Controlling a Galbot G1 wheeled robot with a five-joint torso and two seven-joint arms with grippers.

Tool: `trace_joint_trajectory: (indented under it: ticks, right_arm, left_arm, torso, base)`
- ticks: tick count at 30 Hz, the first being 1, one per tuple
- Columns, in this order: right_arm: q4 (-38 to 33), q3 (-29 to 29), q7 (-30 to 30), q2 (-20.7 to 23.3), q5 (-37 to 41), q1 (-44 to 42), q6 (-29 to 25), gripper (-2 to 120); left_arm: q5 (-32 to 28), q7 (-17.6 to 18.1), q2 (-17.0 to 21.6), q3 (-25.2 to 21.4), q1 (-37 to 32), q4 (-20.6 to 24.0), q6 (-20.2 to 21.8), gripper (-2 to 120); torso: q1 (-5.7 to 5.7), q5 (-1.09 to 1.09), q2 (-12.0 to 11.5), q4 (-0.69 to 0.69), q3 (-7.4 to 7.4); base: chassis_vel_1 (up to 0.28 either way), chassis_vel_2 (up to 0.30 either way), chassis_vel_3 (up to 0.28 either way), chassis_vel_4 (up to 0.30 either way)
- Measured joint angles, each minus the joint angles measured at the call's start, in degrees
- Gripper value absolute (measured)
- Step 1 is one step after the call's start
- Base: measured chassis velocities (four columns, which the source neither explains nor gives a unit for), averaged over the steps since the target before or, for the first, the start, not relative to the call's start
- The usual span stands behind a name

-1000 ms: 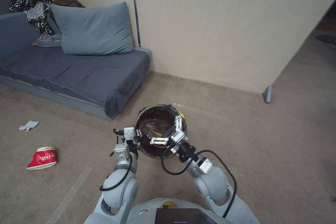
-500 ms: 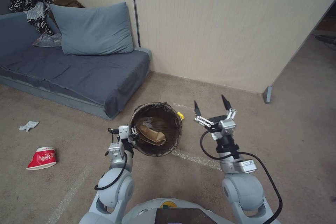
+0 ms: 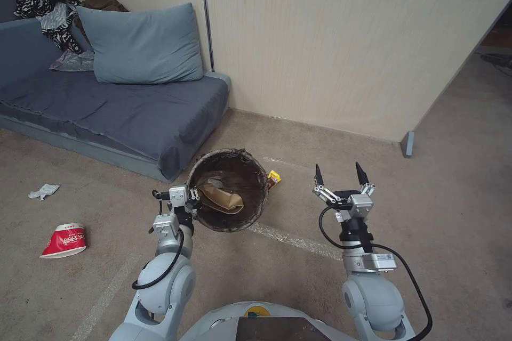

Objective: Pick up the trash bin, then pick up the garbage from the floor and place it into the trash bin.

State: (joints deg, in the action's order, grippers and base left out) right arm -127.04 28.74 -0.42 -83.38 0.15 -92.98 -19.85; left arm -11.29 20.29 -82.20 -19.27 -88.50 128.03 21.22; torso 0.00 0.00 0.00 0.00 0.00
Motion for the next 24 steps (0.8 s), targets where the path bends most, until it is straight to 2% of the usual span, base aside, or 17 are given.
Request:
trace_joint_trajectory:
  ticks: [13, 24]
  right_arm:
    - [4.32, 2.24, 1.24, -1.28, 2.38, -1.54, -2.28, 99]
    - [6.15, 2.32, 0.84, -1.48, 3.27, -0.66, -3.58, 99]
  left_arm:
    - [0.34, -0.06, 0.23, -1.68, 0.07, 1.27, -0.5, 3]
    - [1.41, -0.55, 0.16, -2.07, 0.14, 0.53, -2.11, 3]
  torso:
    - [0.0, 0.0, 0.0, 0.0, 0.0]
    - [0.0, 0.0, 0.0, 0.0, 0.0]
  base:
    - [0.0, 0.0, 0.0, 0.0]
    - [0.0, 0.0, 0.0, 0.0]
